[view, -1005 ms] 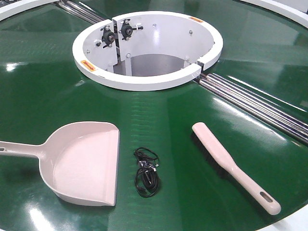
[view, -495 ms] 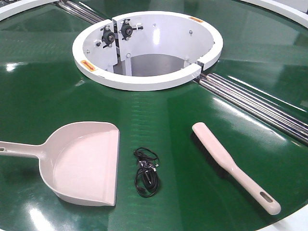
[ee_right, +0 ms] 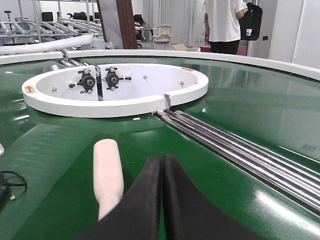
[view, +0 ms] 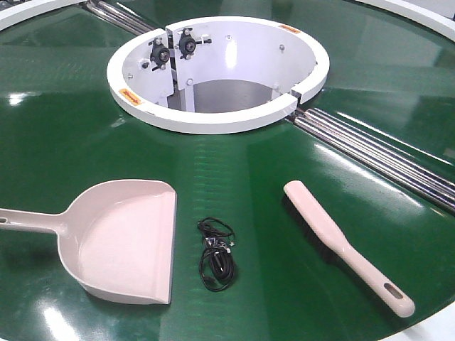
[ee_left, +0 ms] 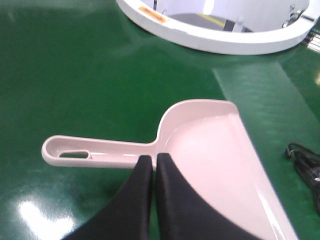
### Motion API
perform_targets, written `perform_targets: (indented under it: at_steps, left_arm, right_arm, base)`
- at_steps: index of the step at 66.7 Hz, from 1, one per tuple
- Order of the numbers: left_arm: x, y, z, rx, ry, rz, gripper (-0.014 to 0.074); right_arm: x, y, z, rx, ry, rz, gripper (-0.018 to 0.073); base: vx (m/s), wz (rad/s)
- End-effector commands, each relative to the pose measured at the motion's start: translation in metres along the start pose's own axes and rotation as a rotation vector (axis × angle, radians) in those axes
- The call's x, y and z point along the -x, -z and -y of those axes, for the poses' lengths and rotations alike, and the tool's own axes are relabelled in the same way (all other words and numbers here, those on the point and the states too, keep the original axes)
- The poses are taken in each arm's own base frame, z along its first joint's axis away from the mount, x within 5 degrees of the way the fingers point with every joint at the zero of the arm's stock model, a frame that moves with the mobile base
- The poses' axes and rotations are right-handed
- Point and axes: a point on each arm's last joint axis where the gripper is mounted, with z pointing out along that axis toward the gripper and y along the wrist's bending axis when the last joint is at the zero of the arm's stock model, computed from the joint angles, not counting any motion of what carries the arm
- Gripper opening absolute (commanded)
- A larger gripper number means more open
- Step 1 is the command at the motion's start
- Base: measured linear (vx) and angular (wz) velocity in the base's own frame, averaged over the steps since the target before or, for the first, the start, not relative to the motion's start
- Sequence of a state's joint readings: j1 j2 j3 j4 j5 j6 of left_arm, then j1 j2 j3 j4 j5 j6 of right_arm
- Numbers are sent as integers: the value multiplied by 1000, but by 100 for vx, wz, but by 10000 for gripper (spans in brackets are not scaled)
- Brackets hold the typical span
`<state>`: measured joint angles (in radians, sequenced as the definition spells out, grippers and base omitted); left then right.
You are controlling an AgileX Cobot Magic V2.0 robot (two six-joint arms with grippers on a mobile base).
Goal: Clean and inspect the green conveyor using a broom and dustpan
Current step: 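Lower the left gripper onto the pink dustpan handle and close it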
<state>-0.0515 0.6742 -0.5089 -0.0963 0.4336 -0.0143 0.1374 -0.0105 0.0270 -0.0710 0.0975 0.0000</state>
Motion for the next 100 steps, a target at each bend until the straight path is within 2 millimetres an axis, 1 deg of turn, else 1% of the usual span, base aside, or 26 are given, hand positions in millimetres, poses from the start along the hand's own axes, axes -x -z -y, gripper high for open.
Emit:
perform_targets:
  at_steps: [1, 8, 14, 25, 30, 34, 38, 45, 48, 54, 58, 59, 61, 62, 68, 71, 77, 84, 91, 100]
  left_arm:
    - [17, -2, 1, -5, 31, 76, 16]
    - [16, -8, 1, -3, 46, 57, 69]
    - [16, -8, 0, 2, 30, 58, 158]
    - [19, -7, -1, 26, -31, 69, 375]
    - [19, -7, -2, 28, -35, 69, 451]
    - [19, -7, -1, 25, -29, 67, 482]
    - [19, -7, -1, 25, -24, 68, 492]
    - [20, -7, 0, 8, 27, 81, 486]
    - [22, -5, 1, 7, 24, 73, 485]
    - [36, -1, 3, 7, -58, 2, 485]
    - [47, -1, 5, 1, -147, -87, 485]
    - [53, -1, 5, -1, -168, -103, 485]
    - [57, -1, 6, -9, -219, -159, 485]
    - [63, 0, 7, -13, -237, -169, 485]
    - [82, -6, 10, -53, -341, -320, 485]
    - [93, -8, 12, -71, -382, -362, 485]
    - [108, -22, 13, -114, -503, -450, 485]
    - [124, -41, 14, -163, -665, -479, 485]
    - [127, -61, 13, -214, -831, -505, 485]
    - [124, -88, 12, -257, -971, -515, 484]
  right_arm:
    - [4, 1, 0, -8, 7, 81, -10]
    - [4, 1, 0, -8, 7, 81, -10]
    - [4, 1, 0, -8, 7, 81, -10]
    - [4, 1, 0, -8, 7, 81, -10]
    - [4, 1, 0, -8, 7, 81, -10]
    - [4, 1, 0, -8, 7, 81, -10]
    - [4, 1, 0, -8, 7, 81, -10]
    - [4, 1, 0, -8, 7, 81, -10]
    - [4, 1, 0, -8, 7, 81, -10]
    - [4, 1, 0, -8, 7, 81, -10]
    - [4, 1, 0, -8, 7, 81, -10]
    - [4, 1, 0, -8, 7, 81, -10]
    - [4, 1, 0, -8, 7, 81, -10]
    - [4, 1, 0, -8, 7, 81, -10]
    - [4, 1, 0, -8, 7, 81, -10]
    - [4, 1, 0, -8, 7, 81, -10]
    - [4, 1, 0, -8, 7, 81, -10]
    - [4, 1, 0, -8, 7, 81, -10]
    - [4, 1, 0, -8, 7, 81, -10]
    - [4, 1, 0, -8, 7, 81, -10]
  base:
    - [0, 0]
    - [0, 0]
    - [0, 0]
    - [0, 0]
    - [0, 0]
    - [0, 0]
    - [0, 0]
    - [0, 0]
    - [0, 0]
    - [0, 0]
    - [0, 0]
    - [0, 0]
    - [0, 0]
    - [0, 0]
    - [0, 0]
    - [0, 0]
    - [0, 0]
    - [0, 0]
    - [0, 0]
    - [0, 0]
